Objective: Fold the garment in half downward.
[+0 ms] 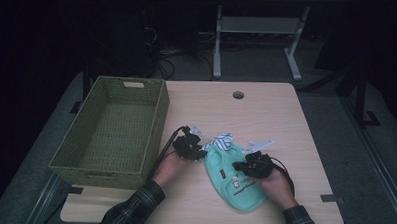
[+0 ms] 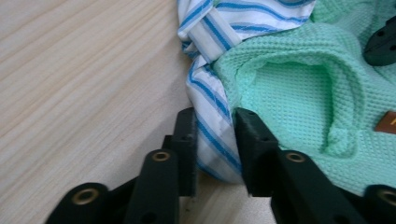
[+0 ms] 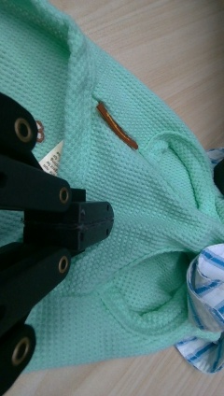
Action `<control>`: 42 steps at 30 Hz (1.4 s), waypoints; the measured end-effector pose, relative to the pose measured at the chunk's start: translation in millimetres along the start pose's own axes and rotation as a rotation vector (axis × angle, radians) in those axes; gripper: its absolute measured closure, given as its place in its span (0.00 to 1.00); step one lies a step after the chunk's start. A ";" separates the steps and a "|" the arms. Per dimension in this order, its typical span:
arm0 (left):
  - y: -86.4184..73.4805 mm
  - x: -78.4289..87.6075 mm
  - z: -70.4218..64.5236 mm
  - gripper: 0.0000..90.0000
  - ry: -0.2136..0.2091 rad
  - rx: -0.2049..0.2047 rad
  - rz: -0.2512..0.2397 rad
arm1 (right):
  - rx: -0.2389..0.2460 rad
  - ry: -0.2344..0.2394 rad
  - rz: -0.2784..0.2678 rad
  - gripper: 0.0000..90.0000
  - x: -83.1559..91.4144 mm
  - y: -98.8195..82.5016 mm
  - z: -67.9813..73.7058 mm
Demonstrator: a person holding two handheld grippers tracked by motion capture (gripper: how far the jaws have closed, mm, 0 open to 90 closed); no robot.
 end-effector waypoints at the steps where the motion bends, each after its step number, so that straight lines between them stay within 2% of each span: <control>1: 0.2 -0.2 0.0 0.82 -0.005 0.001 -0.001 | -0.003 0.000 0.000 1.00 0.1 -0.1 0.1; 9: 2.3 1.3 0.4 0.89 -0.022 0.002 -0.002 | -0.004 0.001 0.001 1.00 -0.1 0.1 -0.1; 16: 12.2 22.1 -1.9 0.90 -0.007 0.006 -0.077 | -0.003 0.003 0.002 1.00 0.0 0.2 -0.7; 21: 19.3 38.4 -6.6 0.90 -0.006 -0.010 -0.133 | -0.004 0.008 -0.002 1.00 -0.7 0.6 -1.7; 30: 32.7 61.5 -15.5 0.90 -0.012 -0.036 -0.215 | -0.002 -0.011 -0.007 1.00 -7.8 9.4 -5.7; 37: 41.0 75.2 -19.2 0.90 -0.019 -0.062 -0.259 | -0.001 -0.019 -0.022 1.00 -20.7 23.5 -10.8; 42: 42.9 78.1 -23.7 0.90 -0.029 -0.078 -0.268 | -0.002 -0.016 -0.037 1.00 -32.8 35.7 -12.7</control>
Point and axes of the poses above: each handheld gripper's, and its own axes: x roughly backward along the jaws, y roughly out of its top, z roughly to its left, the point moved 3 cm from there along -x, roughly forward along the jaws, and after that the axes turned 7 degrees about y, right-handed, at the moved point
